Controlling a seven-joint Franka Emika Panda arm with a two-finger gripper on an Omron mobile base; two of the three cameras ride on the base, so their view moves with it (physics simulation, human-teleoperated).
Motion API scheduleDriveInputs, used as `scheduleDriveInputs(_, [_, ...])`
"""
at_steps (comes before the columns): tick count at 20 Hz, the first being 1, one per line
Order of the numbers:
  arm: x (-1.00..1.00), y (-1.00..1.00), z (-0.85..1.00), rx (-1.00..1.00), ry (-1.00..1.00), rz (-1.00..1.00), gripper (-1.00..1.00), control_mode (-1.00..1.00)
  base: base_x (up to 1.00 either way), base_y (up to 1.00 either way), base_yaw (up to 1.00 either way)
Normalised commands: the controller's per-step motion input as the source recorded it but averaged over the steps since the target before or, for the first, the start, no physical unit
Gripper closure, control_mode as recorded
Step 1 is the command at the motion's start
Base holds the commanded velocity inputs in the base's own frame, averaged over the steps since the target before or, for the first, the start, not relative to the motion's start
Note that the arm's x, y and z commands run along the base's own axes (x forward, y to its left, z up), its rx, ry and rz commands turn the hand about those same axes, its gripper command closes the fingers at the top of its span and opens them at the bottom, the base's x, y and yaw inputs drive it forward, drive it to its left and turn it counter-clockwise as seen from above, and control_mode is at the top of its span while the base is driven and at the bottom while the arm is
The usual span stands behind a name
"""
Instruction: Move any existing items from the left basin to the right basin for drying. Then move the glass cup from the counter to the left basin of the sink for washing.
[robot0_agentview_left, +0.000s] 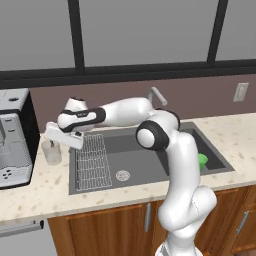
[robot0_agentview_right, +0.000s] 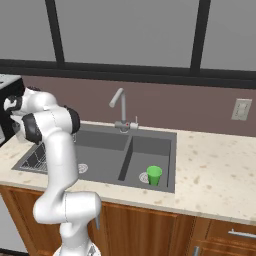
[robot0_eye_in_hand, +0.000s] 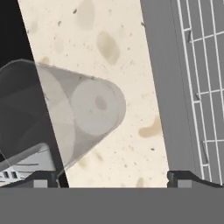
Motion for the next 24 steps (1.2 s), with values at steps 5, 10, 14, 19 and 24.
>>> scheduleDriveInputs(5, [0.02,0.0,0.0,0.0,-0.13,-0.01,-1.0,-1.0,0.0,0.0,0.0])
scheduleDriveInputs(10, [0.06,0.0,-0.02,0.0,-0.08,-0.02,-1.0,-1.0,0.0,0.0,0.0])
scheduleDriveInputs(14, [0.03,0.0,-0.17,0.0,-0.04,-0.02,-1.0,-1.0,0.0,0.0,0.0])
scheduleDriveInputs(19, [0.02,0.0,-0.26,0.0,-0.01,-0.03,-1.0,-1.0,0.0,0.0,0.0])
scheduleDriveInputs(24, [0.0,0.0,-0.19,0.0,-0.02,-0.03,-1.0,-1.0,0.0,0.0,0.0])
